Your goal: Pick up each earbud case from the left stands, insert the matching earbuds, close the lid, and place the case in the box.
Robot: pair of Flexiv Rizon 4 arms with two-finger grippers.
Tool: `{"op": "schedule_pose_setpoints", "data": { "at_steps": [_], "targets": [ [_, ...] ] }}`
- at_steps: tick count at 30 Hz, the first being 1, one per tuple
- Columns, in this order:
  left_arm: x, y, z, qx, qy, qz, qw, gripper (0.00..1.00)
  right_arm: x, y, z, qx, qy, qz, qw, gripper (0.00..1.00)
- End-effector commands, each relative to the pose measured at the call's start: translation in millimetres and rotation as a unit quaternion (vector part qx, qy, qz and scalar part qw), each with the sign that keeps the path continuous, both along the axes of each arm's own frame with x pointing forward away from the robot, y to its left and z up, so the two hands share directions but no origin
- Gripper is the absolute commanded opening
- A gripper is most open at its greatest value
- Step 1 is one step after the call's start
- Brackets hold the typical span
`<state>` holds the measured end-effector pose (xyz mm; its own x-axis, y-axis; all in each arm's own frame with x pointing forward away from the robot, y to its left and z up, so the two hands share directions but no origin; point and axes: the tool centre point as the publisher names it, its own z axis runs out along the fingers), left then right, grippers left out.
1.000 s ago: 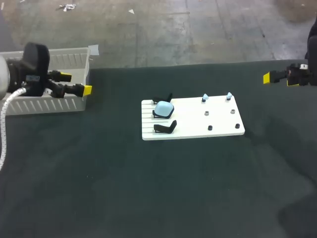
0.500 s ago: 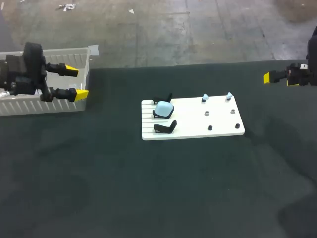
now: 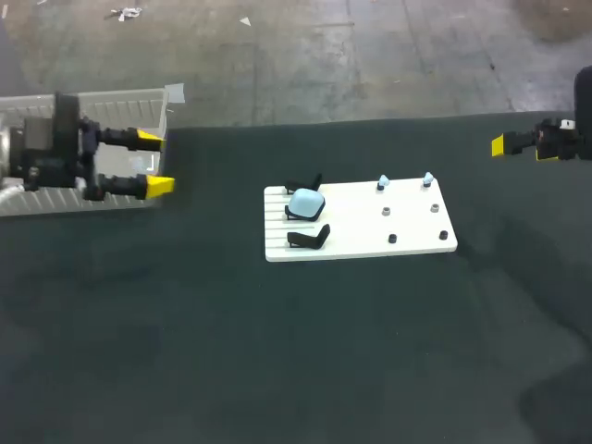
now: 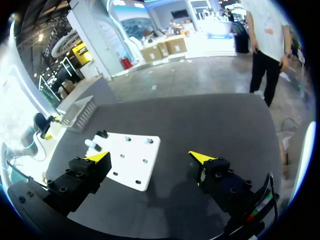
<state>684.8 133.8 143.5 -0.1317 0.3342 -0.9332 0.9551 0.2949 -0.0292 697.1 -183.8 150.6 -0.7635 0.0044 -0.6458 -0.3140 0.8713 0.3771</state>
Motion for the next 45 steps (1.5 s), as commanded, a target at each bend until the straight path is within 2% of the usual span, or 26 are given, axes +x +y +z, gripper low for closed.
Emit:
{"op": "schedule_pose_setpoints", "data": {
  "at_steps": [1, 3, 9, 15, 24, 30, 45],
  "targets": [
    [1.8, -32.4, -14.5, 0.017, -0.004, 0.009, 1.000, 1.00, 0.6, -0.4, -0.8, 0.001, 0.000, 0.001, 1.000, 1.00],
    [1.3, -42.6, -20.9, 0.009, -0.004, -0.002, 1.000, 1.00, 0.6, -0.4, -0.8, 0.001, 0.000, 0.001, 1.000, 1.00],
    [7.3, -73.2, -41.8, 0.029, 0.009, -0.039, 0.999, 1.00, 0.6, -0.4, -0.8, 0.001, 0.000, 0.001, 1.000, 1.00],
    [7.3, -98.3, -51.5, 0.047, 0.012, -0.057, 0.997, 1.00, 0.6, -0.4, -0.8, 0.001, 0.000, 0.001, 1.000, 1.00],
    [6.6, -126.9, -67.8, 0.042, 0.015, -0.089, 0.995, 1.00, 0.6, -0.4, -0.8, 0.001, 0.000, 0.001, 1.000, 1.00],
    [9.0, -138.0, -77.1, 0.047, 0.021, -0.094, 0.994, 1.00, 0.6, -0.4, -0.8, 0.001, 0.000, 0.001, 1.000, 1.00],
    [9.4, -138.6, -76.8, 0.051, 0.021, -0.091, 0.994, 1.00, 0.6, -0.4, -0.8, 0.001, 0.000, 0.001, 1.000, 1.00]
  ]
}}
